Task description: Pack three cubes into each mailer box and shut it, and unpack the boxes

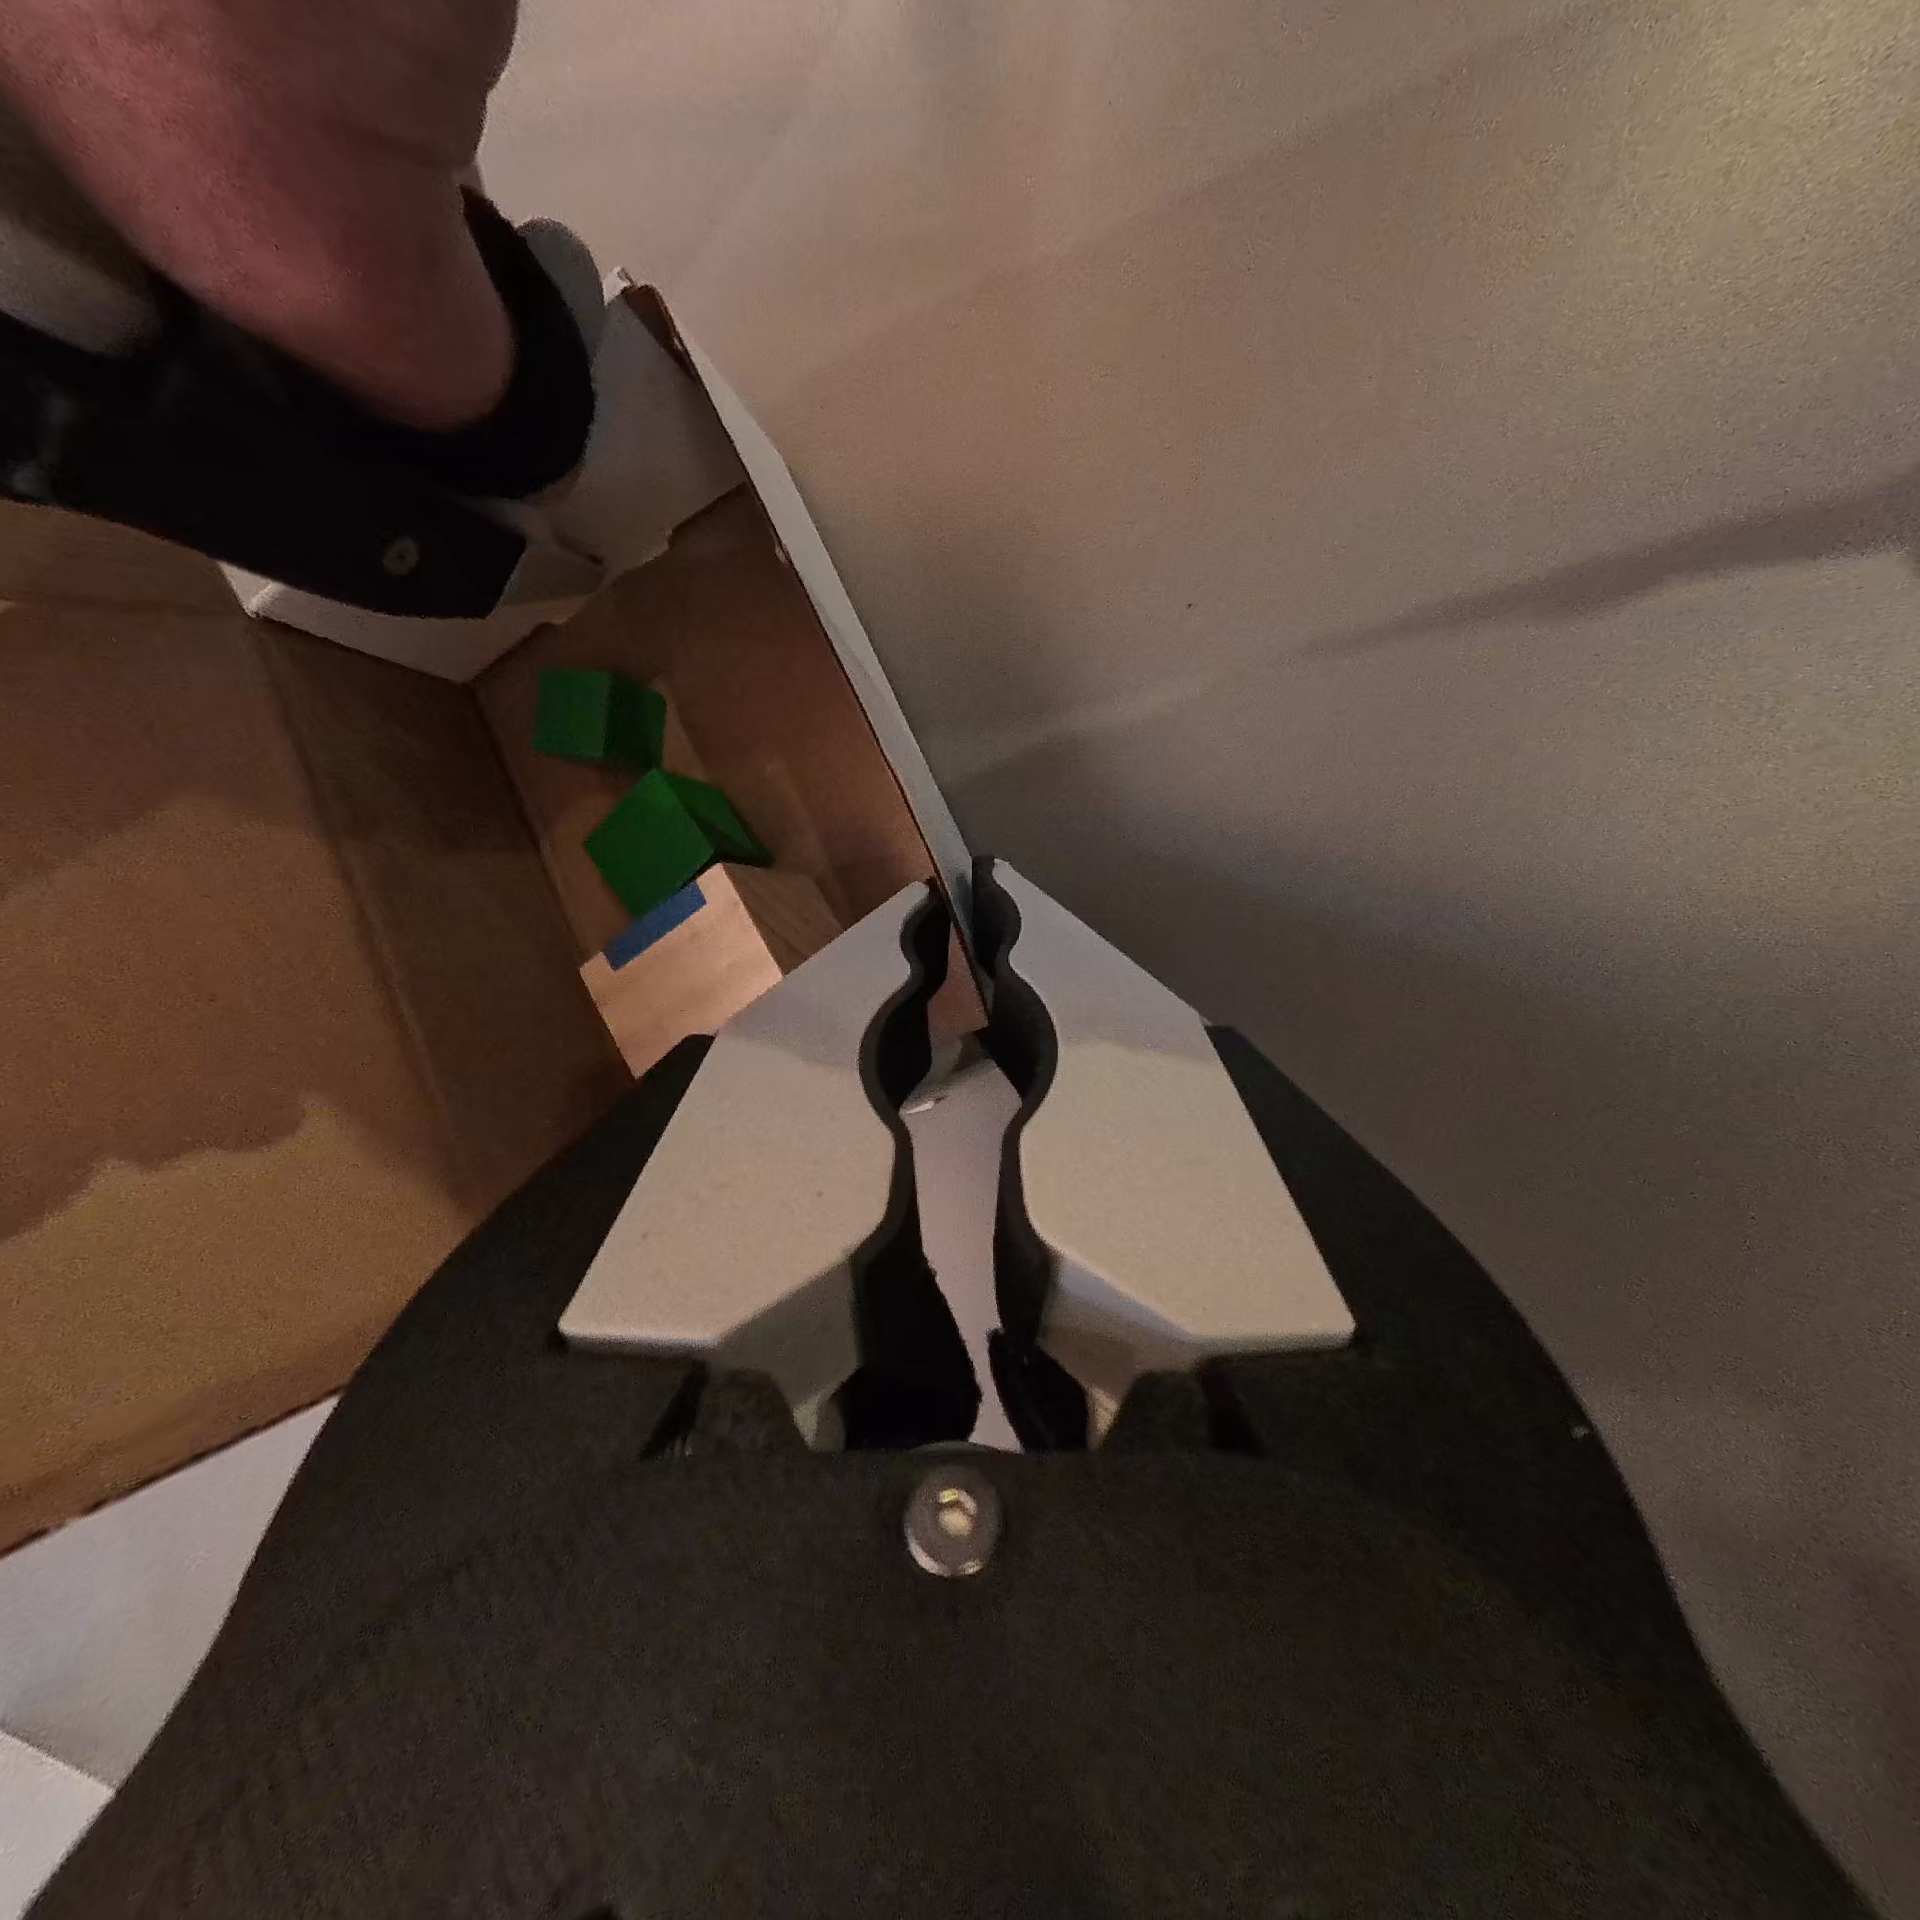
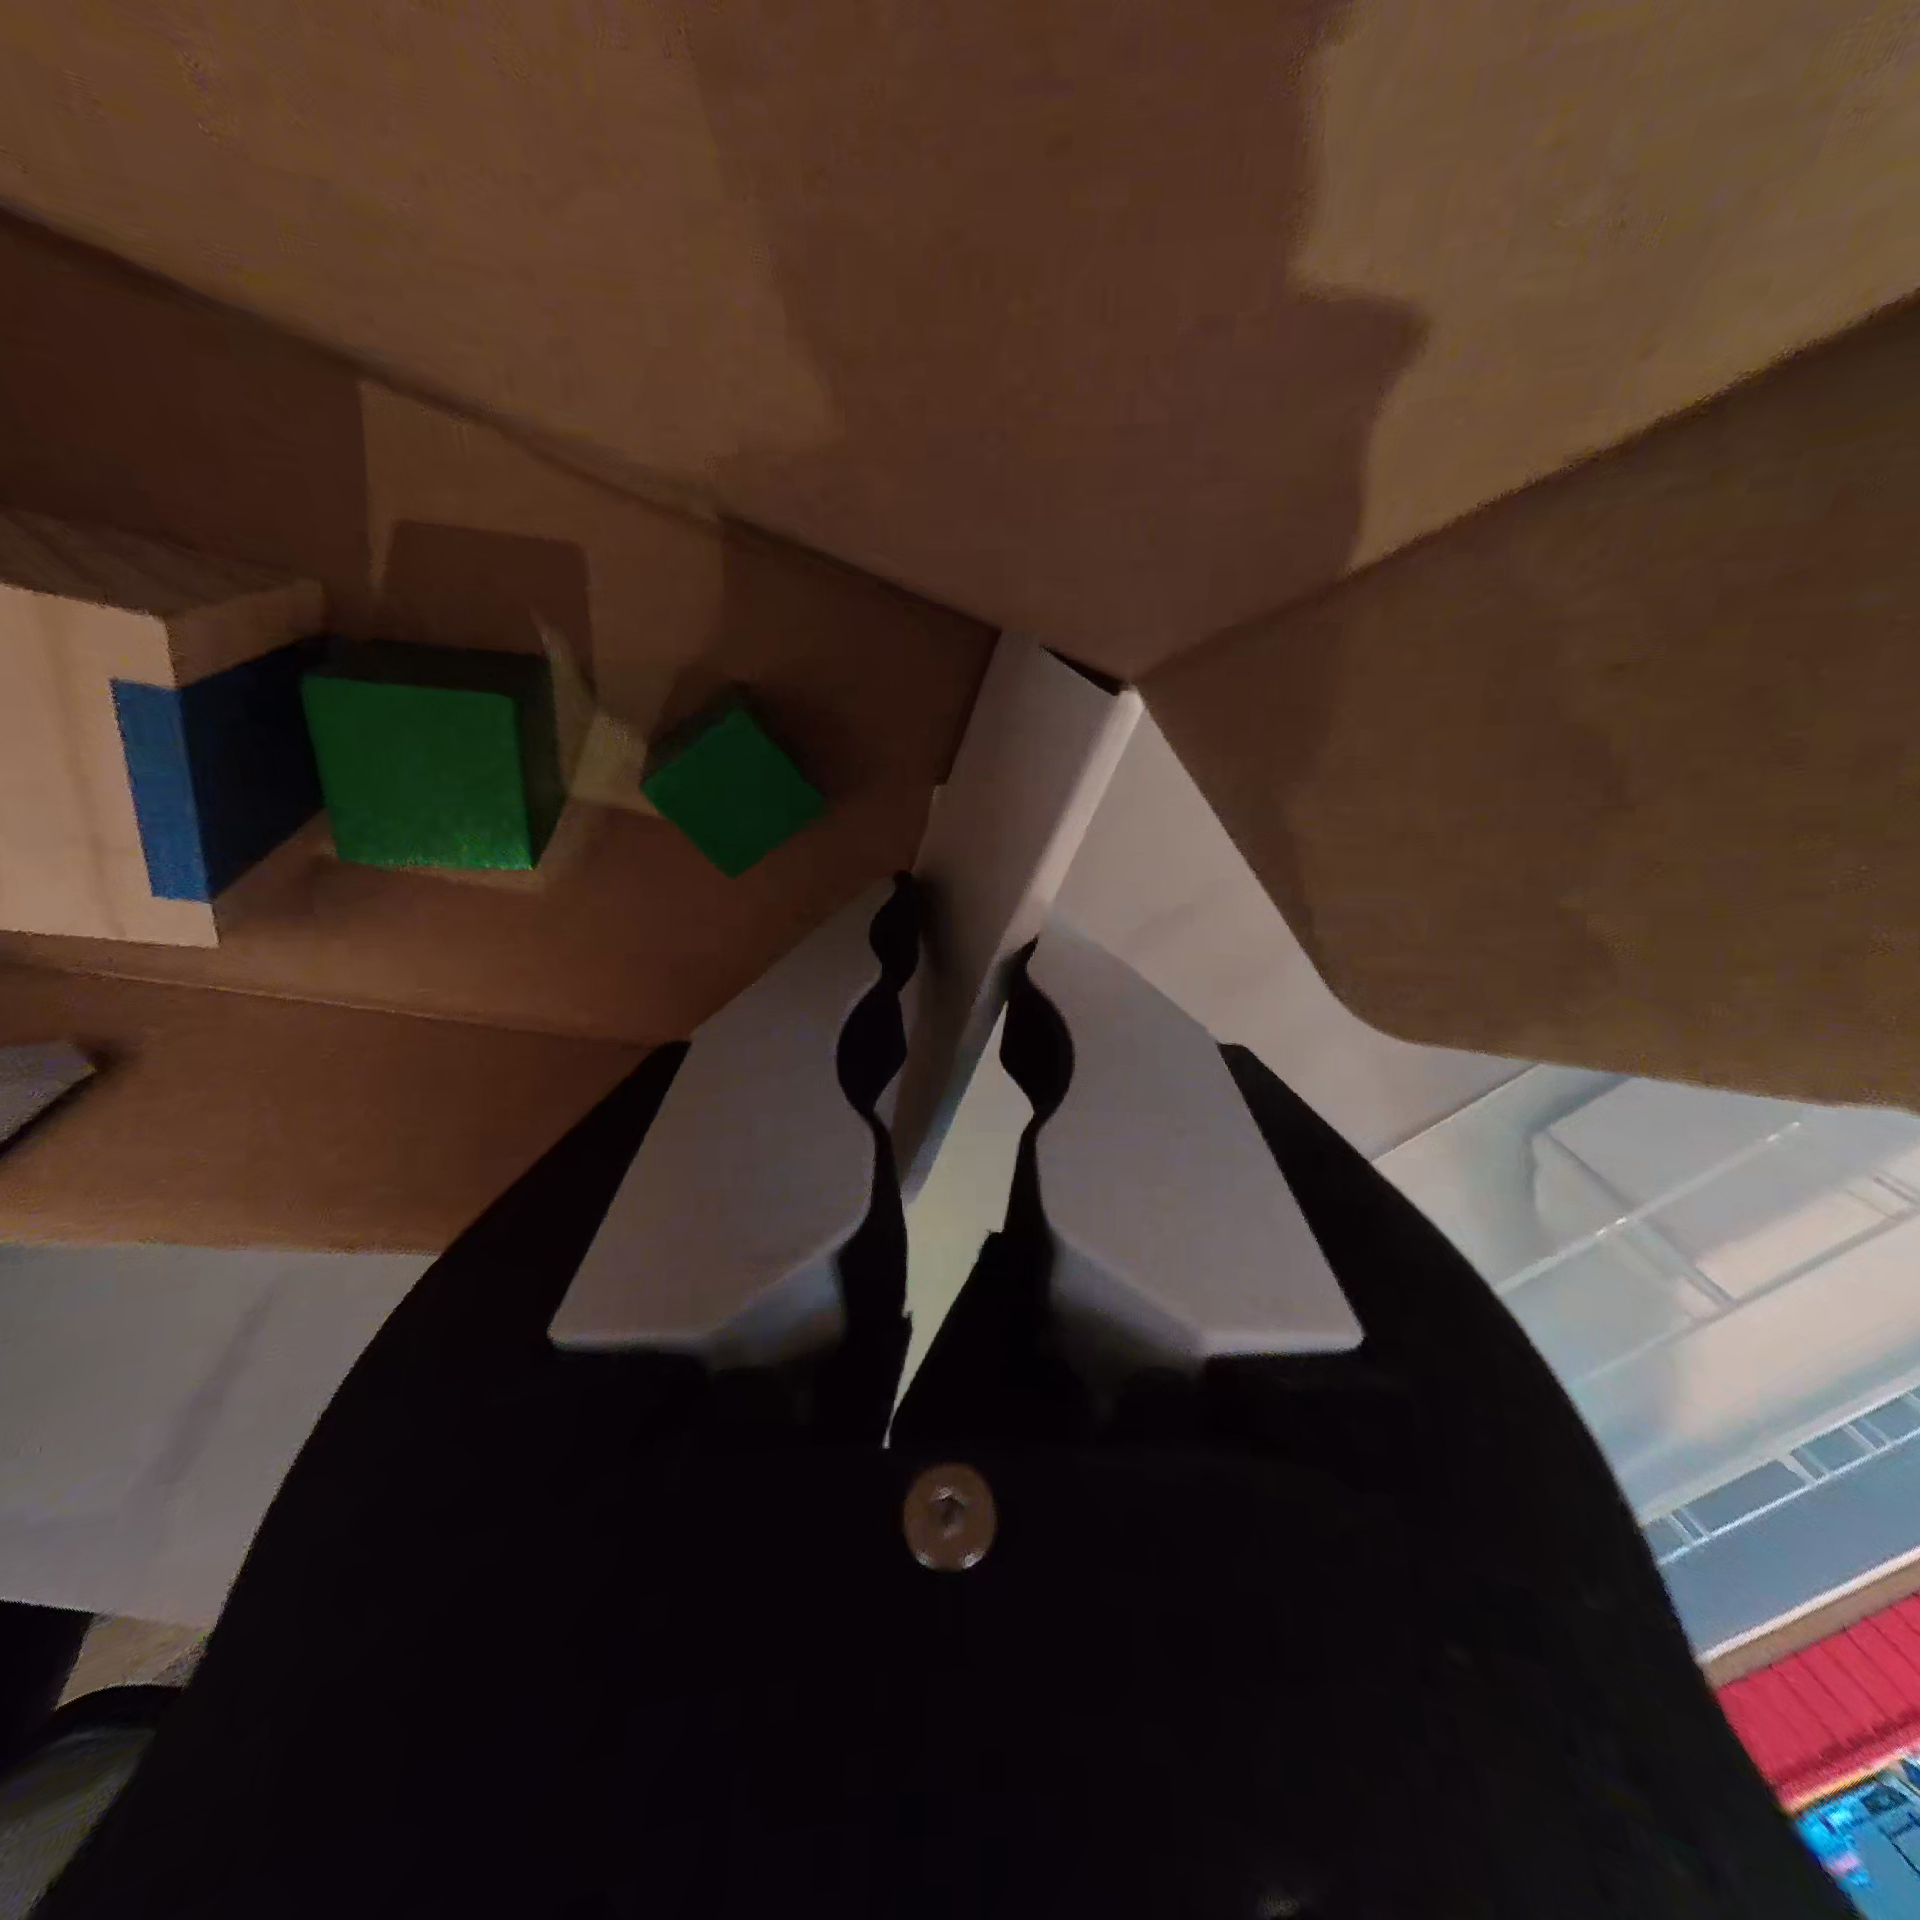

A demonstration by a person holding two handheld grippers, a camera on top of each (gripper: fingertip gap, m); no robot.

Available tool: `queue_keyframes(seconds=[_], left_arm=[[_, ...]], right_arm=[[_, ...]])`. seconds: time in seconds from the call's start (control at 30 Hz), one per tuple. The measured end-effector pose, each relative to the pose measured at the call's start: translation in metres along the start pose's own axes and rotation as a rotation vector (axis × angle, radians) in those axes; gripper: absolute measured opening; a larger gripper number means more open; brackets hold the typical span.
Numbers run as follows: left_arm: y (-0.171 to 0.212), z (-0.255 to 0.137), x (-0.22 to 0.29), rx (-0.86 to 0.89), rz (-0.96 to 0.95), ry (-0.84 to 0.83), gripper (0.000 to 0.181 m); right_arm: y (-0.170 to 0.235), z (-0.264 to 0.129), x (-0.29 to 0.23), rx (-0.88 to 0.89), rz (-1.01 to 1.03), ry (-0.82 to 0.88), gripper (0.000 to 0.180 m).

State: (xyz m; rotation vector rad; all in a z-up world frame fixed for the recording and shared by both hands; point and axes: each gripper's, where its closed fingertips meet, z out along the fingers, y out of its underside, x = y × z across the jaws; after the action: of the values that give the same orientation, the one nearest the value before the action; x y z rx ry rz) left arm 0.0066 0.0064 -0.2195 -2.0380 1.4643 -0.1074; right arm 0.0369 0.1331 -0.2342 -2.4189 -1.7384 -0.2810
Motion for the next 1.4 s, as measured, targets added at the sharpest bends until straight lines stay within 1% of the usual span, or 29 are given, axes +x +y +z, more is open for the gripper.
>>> queue_keyframes(seconds=[0.1, 0.17, 0.27, 0.37, 0.47, 0.5, 0.53, 0.6, 0.63, 0.67, 0.7, 0.73, 0.77, 0.83, 0.87, 0.93, 1.0, 1.1, 1.17, 1.2, 1.27, 1.3, 1.33, 1.4], left_arm=[[0.000, 0.000, 0.000, 0.004, -0.001, 0.003, 0.002], [0.000, 0.000, 0.000, 0.000, 0.011, 0.006, 0.003], [0.004, -0.002, 0.002, 0.002, 0.042, 0.021, 0.003], [0.011, -0.007, 0.004, 0.035, 0.112, 0.036, 0.004], [0.024, -0.014, 0.003, 0.024, 0.147, 0.055, 0.003], [0.028, -0.017, 0.001, 0.017, 0.159, 0.059, 0.004], [0.033, -0.019, -0.001, 0.008, 0.158, 0.065, 0.003], [0.038, -0.024, -0.002, 0.020, 0.183, 0.081, 0.004], [0.039, -0.027, -0.004, 0.036, 0.171, 0.083, 0.005], [0.038, -0.031, -0.006, 0.069, 0.165, 0.077, 0.007], [0.034, -0.037, -0.006, 0.125, 0.163, 0.073, 0.017], [0.028, -0.046, -0.010, 0.196, 0.154, 0.041, 0.033], [0.018, -0.059, -0.017, 0.291, 0.127, -0.020, 0.043], [0.001, -0.092, -0.039, 0.496, 0.014, -0.162, 0.048], [0.000, -0.107, -0.051, 0.562, -0.055, -0.216, 0.047], [0.010, -0.130, -0.076, 0.646, -0.168, -0.344, 0.047], [0.026, -0.142, -0.096, 0.671, -0.254, -0.440, 0.054], [0.034, -0.145, -0.111, 0.689, -0.367, -0.446, 0.062], [0.031, -0.138, -0.117, 0.684, -0.415, -0.407, 0.068], [0.030, -0.134, -0.121, 0.687, -0.443, -0.393, 0.069], [0.026, -0.127, -0.130, 0.703, -0.495, -0.364, 0.068], [0.029, -0.121, -0.137, 0.685, -0.535, -0.363, 0.068], [0.030, -0.115, -0.142, 0.681, -0.571, -0.346, 0.067], [0.025, -0.107, -0.140, 0.702, -0.621, -0.260, 0.059]], right_arm=[[-0.001, 0.000, -0.001, 0.016, 0.021, -0.024, 0.008], [-0.001, 0.000, -0.001, 0.022, 0.009, -0.023, 0.010], [0.002, -0.004, -0.006, 0.057, -0.017, -0.049, 0.028], [0.004, -0.021, -0.018, 0.169, -0.014, -0.139, 0.046], [0.004, -0.039, -0.021, 0.308, 0.032, -0.227, 0.056], [0.004, -0.044, -0.021, 0.351, 0.046, -0.246, 0.056], [0.004, -0.047, -0.021, 0.386, 0.060, -0.263, 0.051], [0.008, -0.048, -0.025, 0.406, 0.078, -0.279, 0.048], [0.009, -0.046, -0.029, 0.407, 0.070, -0.276, 0.044], [0.011, -0.044, -0.035, 0.404, 0.062, -0.288, 0.031], [0.012, -0.042, -0.042, 0.404, 0.055, -0.303, 0.027], [0.012, -0.041, -0.045, 0.410, 0.046, -0.292, 0.029], [0.012, -0.041, -0.049, 0.415, 0.036, -0.286, 0.027], [0.012, -0.041, -0.055, 0.435, 0.040, -0.296, 0.025], [0.011, -0.042, -0.058, 0.446, 0.042, -0.300, 0.025], [0.014, -0.044, -0.063, 0.461, 0.036, -0.311, 0.027], [0.018, -0.049, -0.062, 0.485, 0.040, -0.296, 0.032], [0.028, -0.064, -0.051, 0.540, 0.052, -0.263, 0.047], [0.036, -0.078, -0.036, 0.579, 0.087, -0.234, 0.058], [0.038, -0.085, -0.026, 0.606, 0.103, -0.211, 0.060], [0.035, -0.099, -0.011, 0.686, 0.146, -0.221, 0.062], [0.032, -0.103, -0.004, 0.722, 0.173, -0.244, 0.061], [0.027, -0.104, 0.002, 0.752, 0.198, -0.265, 0.058], [0.016, -0.102, 0.001, 0.774, 0.201, -0.314, 0.050]])
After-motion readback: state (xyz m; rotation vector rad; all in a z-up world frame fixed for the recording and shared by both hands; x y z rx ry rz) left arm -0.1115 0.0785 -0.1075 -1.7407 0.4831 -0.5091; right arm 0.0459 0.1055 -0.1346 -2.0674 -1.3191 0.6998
